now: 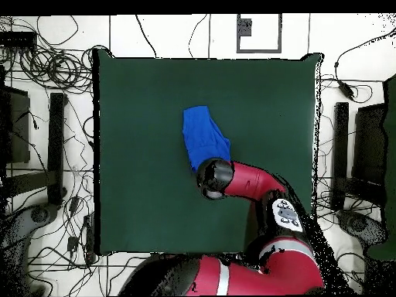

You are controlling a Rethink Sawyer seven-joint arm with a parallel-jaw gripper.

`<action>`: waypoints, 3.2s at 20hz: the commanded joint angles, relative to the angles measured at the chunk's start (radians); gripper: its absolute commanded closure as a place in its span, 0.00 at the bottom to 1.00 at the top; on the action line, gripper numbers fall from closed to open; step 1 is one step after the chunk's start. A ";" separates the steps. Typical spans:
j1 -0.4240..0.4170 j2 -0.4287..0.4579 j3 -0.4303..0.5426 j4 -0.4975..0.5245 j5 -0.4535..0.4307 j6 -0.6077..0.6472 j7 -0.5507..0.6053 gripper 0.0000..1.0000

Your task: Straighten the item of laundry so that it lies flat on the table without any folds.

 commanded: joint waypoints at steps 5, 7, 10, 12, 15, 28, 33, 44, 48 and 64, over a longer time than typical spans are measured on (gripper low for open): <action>-0.036 0.112 0.115 -0.093 -0.010 -0.057 0.066 0.00; -0.046 0.117 0.125 -0.087 -0.013 -0.066 0.063 0.00; -0.050 0.119 0.130 -0.084 -0.012 -0.075 0.068 0.00; -0.051 0.118 0.136 -0.082 -0.009 -0.076 0.071 0.00; -0.052 0.121 0.140 -0.077 -0.007 -0.088 0.080 0.00; -0.053 0.074 0.156 -0.051 0.044 -0.069 0.136 0.00; -0.057 0.068 0.158 -0.036 0.036 -0.143 0.149 0.00; -0.042 0.058 0.146 -0.022 0.038 -0.203 0.190 0.00; -0.022 0.047 0.133 -0.025 0.046 -0.182 0.207 0.00; -0.010 0.038 0.123 -0.011 0.049 -0.253 0.241 1.00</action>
